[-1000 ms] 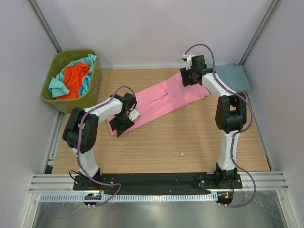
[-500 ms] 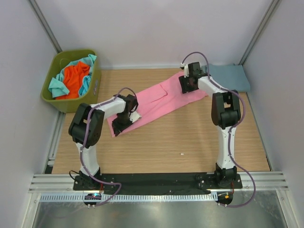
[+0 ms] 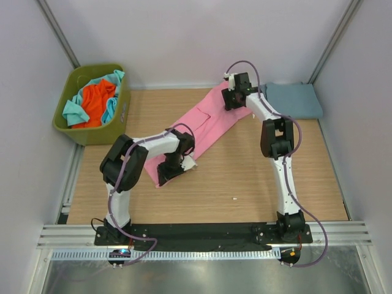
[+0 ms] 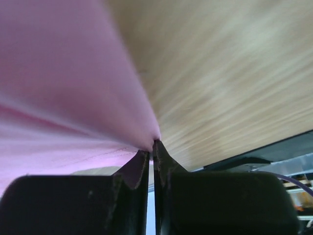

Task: Fold and stack the t-shirts
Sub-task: Fold the tshirt

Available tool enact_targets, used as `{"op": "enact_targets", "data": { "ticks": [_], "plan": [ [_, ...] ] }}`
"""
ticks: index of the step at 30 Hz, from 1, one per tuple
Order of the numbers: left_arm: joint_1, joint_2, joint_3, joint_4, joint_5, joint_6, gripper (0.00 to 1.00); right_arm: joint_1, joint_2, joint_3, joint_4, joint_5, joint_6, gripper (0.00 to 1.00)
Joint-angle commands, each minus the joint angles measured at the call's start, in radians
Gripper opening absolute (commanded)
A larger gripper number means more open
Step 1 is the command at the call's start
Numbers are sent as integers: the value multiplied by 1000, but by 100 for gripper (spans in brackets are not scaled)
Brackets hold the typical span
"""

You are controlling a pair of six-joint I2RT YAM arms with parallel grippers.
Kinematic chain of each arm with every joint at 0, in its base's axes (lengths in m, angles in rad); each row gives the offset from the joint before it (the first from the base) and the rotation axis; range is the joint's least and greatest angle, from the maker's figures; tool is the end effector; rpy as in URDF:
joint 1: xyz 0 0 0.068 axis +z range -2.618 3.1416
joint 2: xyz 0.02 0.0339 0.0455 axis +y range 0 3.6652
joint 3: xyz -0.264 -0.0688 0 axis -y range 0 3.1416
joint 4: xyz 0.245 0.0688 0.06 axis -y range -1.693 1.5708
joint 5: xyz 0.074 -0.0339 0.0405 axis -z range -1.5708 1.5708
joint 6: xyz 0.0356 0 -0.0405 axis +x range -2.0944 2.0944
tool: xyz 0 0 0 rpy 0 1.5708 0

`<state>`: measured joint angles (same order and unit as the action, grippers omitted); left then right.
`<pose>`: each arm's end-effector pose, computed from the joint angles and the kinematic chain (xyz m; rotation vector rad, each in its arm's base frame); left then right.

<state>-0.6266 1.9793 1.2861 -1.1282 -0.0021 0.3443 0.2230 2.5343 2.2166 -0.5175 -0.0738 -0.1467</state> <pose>0.2629 -0.1902 0.1392 -1.3504 -2.5588 -0.0543 0.5473 0.1268 0.1634 -0.4760 2.3592 0.1241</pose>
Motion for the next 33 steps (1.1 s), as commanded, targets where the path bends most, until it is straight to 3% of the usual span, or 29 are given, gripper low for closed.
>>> {"op": "enact_targets", "data": {
  "ticks": [1,4,18,33],
  "plan": [
    [-93,42,15,-27,157,2,3,33,98,148,-68,12,-19,60],
    [-171,56,45,-30,191,-19,2,42,142,250,-101,-4,4,62],
    [-389,151,228,-33,267,-97,2,148,178,330,-15,-34,10,64],
    [-464,300,537,-123,272,-100,2,147,144,316,155,-44,-7,68]
  ]
}}
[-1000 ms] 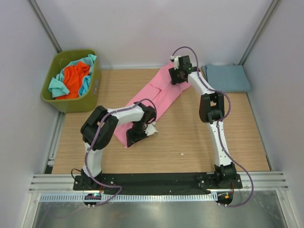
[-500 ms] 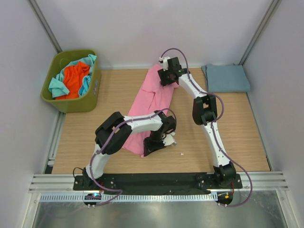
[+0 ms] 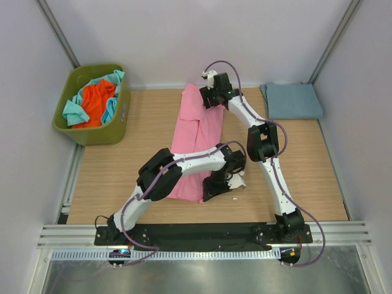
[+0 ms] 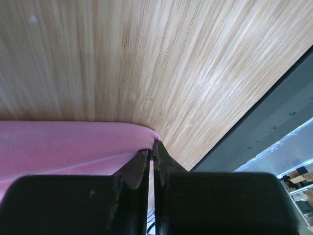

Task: Fold and stack the t-shirts
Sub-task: Fold the tshirt

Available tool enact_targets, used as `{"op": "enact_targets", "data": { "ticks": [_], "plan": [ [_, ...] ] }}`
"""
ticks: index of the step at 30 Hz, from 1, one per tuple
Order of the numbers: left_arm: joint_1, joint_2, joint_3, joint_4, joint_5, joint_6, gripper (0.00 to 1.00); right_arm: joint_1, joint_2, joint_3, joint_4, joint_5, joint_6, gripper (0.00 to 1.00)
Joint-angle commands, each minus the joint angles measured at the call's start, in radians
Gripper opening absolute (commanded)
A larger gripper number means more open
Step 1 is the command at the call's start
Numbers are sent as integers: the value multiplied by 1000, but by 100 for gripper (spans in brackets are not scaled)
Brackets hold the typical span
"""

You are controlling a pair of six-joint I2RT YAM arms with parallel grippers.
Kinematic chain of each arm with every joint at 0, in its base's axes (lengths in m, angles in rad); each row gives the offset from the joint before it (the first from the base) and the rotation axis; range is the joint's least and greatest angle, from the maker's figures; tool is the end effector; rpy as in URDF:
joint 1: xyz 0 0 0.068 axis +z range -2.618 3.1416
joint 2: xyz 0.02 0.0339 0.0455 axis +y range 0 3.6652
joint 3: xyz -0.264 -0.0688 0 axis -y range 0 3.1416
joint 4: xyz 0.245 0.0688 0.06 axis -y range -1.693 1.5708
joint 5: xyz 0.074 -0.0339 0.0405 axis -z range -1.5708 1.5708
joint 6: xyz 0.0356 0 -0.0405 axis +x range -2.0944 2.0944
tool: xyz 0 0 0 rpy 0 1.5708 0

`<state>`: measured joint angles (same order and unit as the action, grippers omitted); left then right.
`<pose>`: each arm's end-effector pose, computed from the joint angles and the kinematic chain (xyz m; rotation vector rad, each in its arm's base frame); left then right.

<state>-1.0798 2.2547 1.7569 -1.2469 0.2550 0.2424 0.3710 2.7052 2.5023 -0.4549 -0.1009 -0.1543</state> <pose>0.1863 -0.3675 0.1470 -1.7373 -2.2856 0.2345 0.5559 0.2201 0.1676 -0.6335 2.1429 0.2308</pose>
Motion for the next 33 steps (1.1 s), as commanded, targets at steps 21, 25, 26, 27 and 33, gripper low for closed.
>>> {"op": "enact_targets", "data": {
  "ticks": [21,25,26,27,33],
  "plan": [
    [-98,135,223,-16,-37,3,2,-61,-221,-85,91,49,25,74],
    [-100,160,282,-17,-33,0,2,-112,-422,-199,107,53,64,76],
    [-100,166,289,-14,-31,0,2,-122,-452,-213,107,53,68,76],
    [-100,167,305,-10,-30,0,2,-144,-479,-223,104,50,73,76],
    [-100,184,343,3,-36,-8,5,-195,-662,-318,82,37,108,77]
  ]
}}
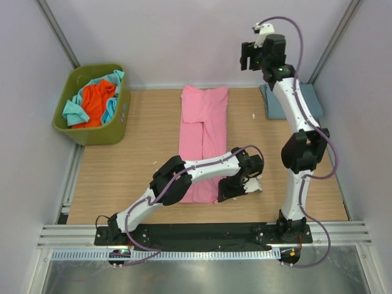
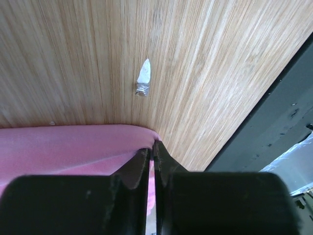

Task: Fold and stack the t-shirts
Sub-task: Fold the tshirt

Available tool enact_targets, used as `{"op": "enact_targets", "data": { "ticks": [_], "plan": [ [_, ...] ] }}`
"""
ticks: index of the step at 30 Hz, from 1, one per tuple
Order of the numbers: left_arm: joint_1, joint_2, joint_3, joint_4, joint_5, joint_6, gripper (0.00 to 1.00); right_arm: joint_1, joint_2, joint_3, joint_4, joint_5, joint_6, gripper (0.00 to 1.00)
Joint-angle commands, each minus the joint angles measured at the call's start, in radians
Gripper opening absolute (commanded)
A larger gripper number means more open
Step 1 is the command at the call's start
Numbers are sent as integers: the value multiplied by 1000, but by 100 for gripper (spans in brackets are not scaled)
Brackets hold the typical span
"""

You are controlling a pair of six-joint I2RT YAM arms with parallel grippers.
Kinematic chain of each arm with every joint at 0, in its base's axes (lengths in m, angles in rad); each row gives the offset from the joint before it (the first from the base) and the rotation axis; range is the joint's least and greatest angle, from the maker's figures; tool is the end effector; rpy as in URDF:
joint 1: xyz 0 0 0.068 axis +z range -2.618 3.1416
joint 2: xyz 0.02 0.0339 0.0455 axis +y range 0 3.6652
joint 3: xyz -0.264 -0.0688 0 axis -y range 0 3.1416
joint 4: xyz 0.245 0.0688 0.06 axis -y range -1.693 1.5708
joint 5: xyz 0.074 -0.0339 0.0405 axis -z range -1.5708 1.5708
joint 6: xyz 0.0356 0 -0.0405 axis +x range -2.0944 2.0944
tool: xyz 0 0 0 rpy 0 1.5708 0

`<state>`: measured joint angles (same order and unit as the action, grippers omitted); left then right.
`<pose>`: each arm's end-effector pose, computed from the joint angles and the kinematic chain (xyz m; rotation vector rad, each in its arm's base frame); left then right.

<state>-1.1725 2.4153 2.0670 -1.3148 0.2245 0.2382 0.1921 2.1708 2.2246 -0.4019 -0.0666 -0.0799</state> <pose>0.1704 -0.4253 0.1534 -1.9003 -2.2555 0.2355 0.5035 0.1004 0.3671 -0.3047 1.8962 0.1393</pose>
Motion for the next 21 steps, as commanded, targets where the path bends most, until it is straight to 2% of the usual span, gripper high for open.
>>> {"op": "enact_targets", "data": {
  "ticks": [1,2,5,7,8,10,12,13,14,18,19,20,21],
  "plan": [
    [-7,22,42,68,-1,-5,8,-19,-165,-77,23,-1,32,77],
    [-7,18,50,55,4,-2,19,-22,-186,-97,20,-5,32,77],
    [-10,-10,77,23,29,6,37,-23,-247,-166,12,-9,29,77],
    [-15,-77,49,28,21,13,43,-23,-297,-230,6,4,19,77],
    [-19,-109,36,34,13,15,49,-26,-318,-253,3,10,14,78],
    [-26,-198,6,45,-34,7,52,-31,-379,-317,-23,5,5,78],
    [-26,-260,-44,61,-69,-5,66,-40,-422,-356,-51,-7,5,78],
    [-26,-328,-53,71,-121,-20,76,-42,-463,-382,-90,-9,6,78],
    [-23,-361,-59,71,-132,-28,98,-45,-485,-390,-116,-16,9,78],
    [23,-513,-7,45,-140,-77,100,-48,-584,-395,-287,-74,69,78],
    [31,-580,-24,72,-161,-89,100,-48,-606,-428,-325,-93,118,78],
    [39,-603,-36,86,-247,-117,100,-51,-630,-456,-334,-128,152,78],
    [78,-622,-53,94,-252,-141,100,-52,-685,-527,-330,-143,185,78]
  ]
}}
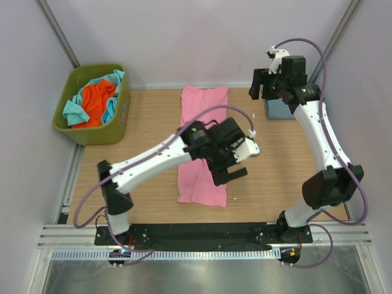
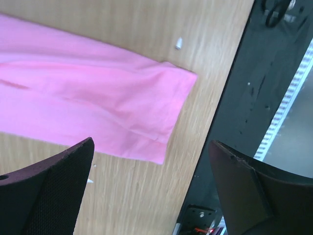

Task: Fold and stack the t-shirts
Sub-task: Fold the tshirt

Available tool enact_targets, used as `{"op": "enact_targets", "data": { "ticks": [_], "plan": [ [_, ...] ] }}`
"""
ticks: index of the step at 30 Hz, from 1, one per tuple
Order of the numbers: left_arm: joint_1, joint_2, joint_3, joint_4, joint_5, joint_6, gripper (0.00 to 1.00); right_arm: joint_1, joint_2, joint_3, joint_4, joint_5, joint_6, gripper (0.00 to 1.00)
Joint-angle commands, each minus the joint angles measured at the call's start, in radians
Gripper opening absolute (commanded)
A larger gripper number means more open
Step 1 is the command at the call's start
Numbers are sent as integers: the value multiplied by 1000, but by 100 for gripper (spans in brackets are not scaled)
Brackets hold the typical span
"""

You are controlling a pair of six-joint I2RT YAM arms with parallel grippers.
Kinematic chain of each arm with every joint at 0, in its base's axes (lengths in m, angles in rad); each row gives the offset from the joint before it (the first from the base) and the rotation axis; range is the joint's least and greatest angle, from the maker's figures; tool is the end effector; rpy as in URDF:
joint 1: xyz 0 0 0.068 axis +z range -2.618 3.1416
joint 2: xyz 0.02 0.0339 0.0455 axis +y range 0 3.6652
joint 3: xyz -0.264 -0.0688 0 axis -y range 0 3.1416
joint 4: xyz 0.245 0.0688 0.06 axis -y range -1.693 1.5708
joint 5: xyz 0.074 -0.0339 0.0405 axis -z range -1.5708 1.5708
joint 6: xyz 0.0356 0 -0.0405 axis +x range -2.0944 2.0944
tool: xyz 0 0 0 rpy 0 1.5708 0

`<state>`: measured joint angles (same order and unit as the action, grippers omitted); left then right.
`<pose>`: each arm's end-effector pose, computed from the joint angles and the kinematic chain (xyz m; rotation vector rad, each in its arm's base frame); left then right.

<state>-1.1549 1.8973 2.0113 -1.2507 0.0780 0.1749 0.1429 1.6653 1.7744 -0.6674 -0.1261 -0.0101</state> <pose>0.1539 -0.3554 0.3517 1.7275 2.1649 -0.3828 0.3702 0.0578 0.4047 -0.2371 2.1183 0.2126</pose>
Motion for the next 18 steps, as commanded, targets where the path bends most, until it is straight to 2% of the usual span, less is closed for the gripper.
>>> {"op": "enact_targets", "data": {
  "ticks": [1,3,5,6,8,9,11,12,13,14,15,18],
  "plan": [
    [93,-121,3,25,-84,-130,100,-3,-209,-119,-52,-102,196,78],
    [186,-165,-32,42,-104,-201,100,-6,-283,-196,-22,-176,269,78],
    [263,-216,-133,89,-126,-302,100,-9,-314,-295,18,-205,399,77],
    [359,-231,-169,100,-62,-336,99,-9,-335,-364,34,-237,448,77],
    [452,-263,-268,119,21,-418,94,-12,-345,-432,37,-291,524,76],
    [542,-277,-304,129,104,-445,93,-11,-351,-514,52,-318,542,75],
    [631,-317,-455,195,189,-562,88,-12,-360,-594,48,-339,593,75],
    [715,-357,-518,258,292,-601,87,-11,-368,-678,49,-348,605,75],
    [751,-377,-578,295,334,-650,84,-12,-371,-722,49,-369,619,74],
    [782,-398,-703,331,370,-690,83,-11,-375,-765,48,-372,631,74],
    [817,-438,-759,371,402,-766,83,-9,-381,-847,64,-382,660,74],
    [820,-471,-923,514,437,-837,84,-12,-357,-976,136,-455,708,73]
  ]
}}
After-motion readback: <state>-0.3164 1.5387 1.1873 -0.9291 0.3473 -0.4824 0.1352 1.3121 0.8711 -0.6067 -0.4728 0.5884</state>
